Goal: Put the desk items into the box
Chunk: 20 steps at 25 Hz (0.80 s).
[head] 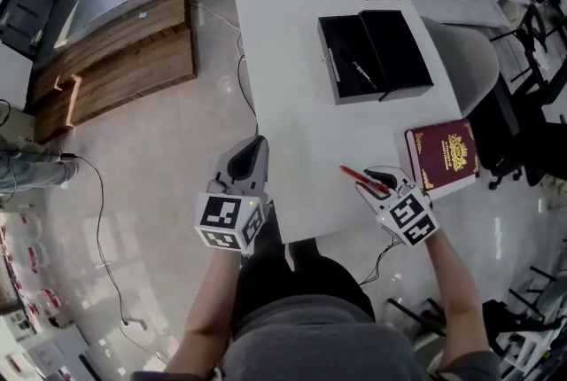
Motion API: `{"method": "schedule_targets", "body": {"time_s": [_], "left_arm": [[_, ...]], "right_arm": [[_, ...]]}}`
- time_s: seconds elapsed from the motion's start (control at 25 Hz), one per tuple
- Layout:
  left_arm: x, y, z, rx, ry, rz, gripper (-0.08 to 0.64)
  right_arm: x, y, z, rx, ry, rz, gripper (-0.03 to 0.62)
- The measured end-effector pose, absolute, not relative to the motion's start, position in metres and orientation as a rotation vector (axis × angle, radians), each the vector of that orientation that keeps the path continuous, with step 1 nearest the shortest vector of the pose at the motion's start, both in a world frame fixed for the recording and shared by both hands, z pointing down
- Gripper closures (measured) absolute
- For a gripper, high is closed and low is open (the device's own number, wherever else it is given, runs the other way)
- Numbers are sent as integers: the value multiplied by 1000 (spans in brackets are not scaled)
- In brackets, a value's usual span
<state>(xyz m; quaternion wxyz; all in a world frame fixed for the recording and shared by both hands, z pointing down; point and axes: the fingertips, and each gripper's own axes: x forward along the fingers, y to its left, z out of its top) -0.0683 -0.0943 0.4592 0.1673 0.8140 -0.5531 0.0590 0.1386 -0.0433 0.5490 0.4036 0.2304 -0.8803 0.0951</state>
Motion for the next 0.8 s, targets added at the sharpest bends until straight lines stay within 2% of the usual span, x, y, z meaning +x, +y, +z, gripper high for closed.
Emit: {"method": "schedule_targets", "body": {"time_s": [0.8], "left_arm": [[-86, -76, 470, 2216, -1661, 157, 554]], "right_arm": [[139, -45, 598, 380, -1991, 182, 483]]}}
